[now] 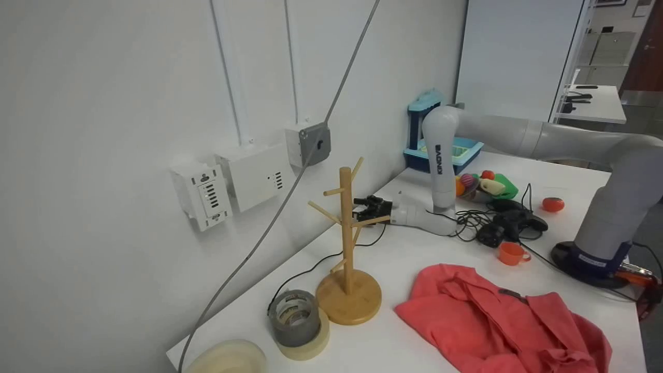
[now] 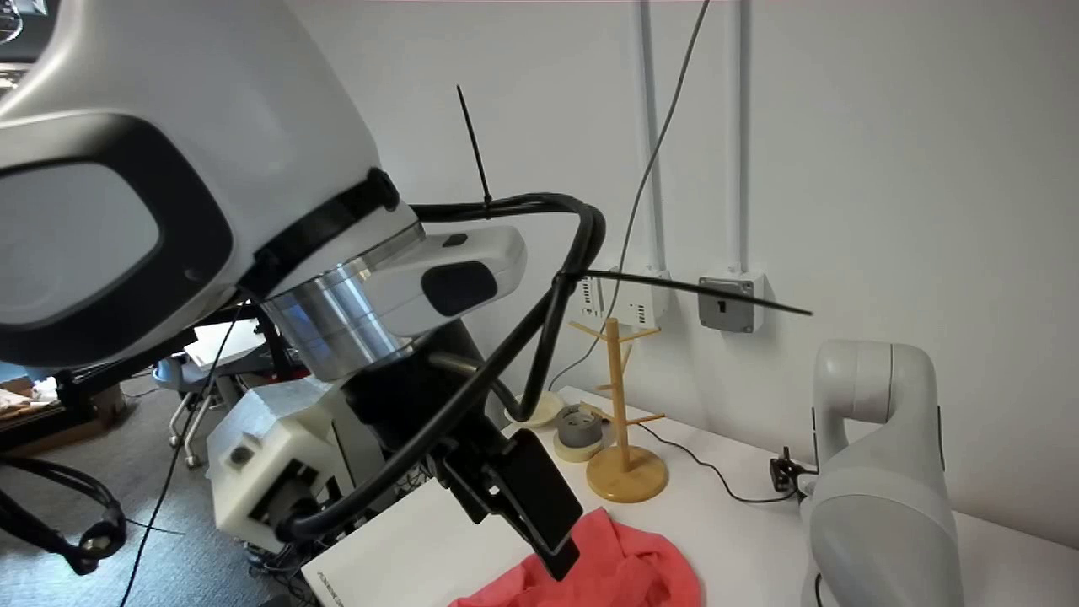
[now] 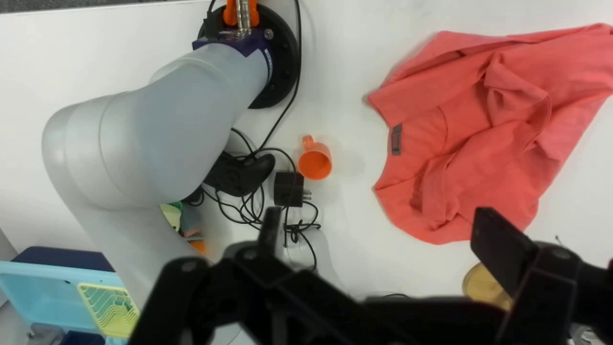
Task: Unfold the peach shirt
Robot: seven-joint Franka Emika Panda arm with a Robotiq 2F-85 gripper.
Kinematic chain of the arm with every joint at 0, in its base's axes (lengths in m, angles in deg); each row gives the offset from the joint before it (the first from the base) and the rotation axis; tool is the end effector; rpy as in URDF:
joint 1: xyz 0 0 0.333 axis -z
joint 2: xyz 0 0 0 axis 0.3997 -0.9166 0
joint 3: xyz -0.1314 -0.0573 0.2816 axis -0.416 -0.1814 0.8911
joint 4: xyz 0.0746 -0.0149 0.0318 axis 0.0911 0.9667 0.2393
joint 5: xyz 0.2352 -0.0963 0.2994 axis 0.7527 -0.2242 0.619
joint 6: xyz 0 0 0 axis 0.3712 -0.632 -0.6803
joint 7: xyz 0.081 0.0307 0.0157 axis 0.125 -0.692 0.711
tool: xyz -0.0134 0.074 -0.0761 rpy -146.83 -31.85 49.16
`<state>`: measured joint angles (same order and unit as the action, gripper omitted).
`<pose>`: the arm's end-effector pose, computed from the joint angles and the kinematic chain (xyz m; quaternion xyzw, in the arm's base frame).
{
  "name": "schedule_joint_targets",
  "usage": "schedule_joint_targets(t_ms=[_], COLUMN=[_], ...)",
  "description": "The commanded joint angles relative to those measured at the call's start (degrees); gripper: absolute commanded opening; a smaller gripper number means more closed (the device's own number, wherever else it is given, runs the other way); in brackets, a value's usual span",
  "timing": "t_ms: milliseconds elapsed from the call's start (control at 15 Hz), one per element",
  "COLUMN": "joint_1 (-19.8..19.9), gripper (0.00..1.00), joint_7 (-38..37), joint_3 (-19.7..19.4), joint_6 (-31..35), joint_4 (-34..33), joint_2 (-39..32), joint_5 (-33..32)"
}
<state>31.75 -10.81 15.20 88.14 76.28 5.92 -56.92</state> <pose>0.3573 -0.1712 0.4562 0.9863 0.0723 0.1247 0.0801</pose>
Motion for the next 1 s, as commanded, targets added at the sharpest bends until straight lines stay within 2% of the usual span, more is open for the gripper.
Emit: schedule_joint_targets(t_ms=[0,533,933], joint_1=[0.6,1.0,0.3], gripper=[1.0,1.0,1.0], joint_7=[0.4,-0.5,-0.9], joint_3=[0.6,1.0,1.0], joint_6=[-0.1,-0.4,-3.8], joint_4=[-0.1,-0.1,-0.4], joint_2=[-0.1,-0.1,0.0], joint_5=[0.5,0.2,2.3])
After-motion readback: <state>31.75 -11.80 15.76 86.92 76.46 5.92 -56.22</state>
